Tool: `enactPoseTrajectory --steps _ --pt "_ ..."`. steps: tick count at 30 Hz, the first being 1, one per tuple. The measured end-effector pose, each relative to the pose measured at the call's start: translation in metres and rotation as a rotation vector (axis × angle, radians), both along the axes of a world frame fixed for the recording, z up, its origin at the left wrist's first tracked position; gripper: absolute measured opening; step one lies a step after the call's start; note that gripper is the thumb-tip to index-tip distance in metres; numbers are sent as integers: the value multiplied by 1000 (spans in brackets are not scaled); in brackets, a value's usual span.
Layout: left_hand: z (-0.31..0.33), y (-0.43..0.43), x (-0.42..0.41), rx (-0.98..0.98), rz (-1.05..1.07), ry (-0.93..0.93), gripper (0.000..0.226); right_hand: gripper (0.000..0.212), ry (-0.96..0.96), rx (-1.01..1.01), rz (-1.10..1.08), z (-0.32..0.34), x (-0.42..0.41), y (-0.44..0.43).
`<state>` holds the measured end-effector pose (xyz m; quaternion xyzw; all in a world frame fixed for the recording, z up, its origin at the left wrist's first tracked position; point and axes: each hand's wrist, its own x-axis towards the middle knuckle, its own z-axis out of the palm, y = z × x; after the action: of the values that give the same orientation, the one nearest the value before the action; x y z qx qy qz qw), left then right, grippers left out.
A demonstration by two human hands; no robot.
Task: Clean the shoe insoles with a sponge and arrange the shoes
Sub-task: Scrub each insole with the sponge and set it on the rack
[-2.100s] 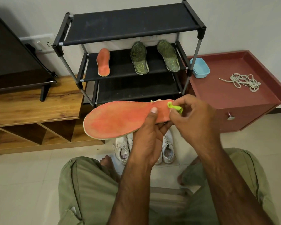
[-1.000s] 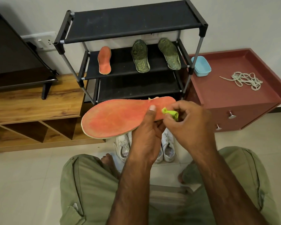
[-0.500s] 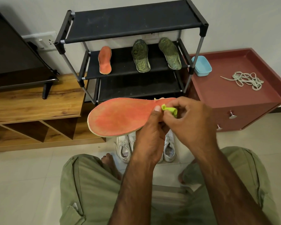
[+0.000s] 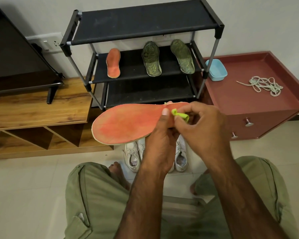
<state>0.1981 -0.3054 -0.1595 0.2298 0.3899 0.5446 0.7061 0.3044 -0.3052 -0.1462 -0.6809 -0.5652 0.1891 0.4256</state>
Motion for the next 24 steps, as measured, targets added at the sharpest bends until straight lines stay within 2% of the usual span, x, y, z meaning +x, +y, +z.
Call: enactPoseTrajectory --steps 3,5,6,9,11,16,20,24 --pt "2 2 -3 24 -13 20 42 9 10 -22 -2 0 5 0" --pt "2 2 -6 42 14 42 32 8 41 -43 -76 2 17 1" --pt "1 4 -7 49 23 62 27 10 134 -45 -83 4 22 1" --pt "-3 7 -10 59 35 106 28 15 596 -48 25 15 24 -2" --pt "-5 8 -11 95 6 127 33 19 750 -80 103 18 22 -3" --pt "-9 9 -11 203 -60 171 30 9 702 -123 80 9 15 -5" --pt "-9 11 -14 151 -31 165 34 18 708 -147 94 7 9 -6" --pt "-8 13 -14 133 18 231 33 27 556 -174 132 6 9 -6"
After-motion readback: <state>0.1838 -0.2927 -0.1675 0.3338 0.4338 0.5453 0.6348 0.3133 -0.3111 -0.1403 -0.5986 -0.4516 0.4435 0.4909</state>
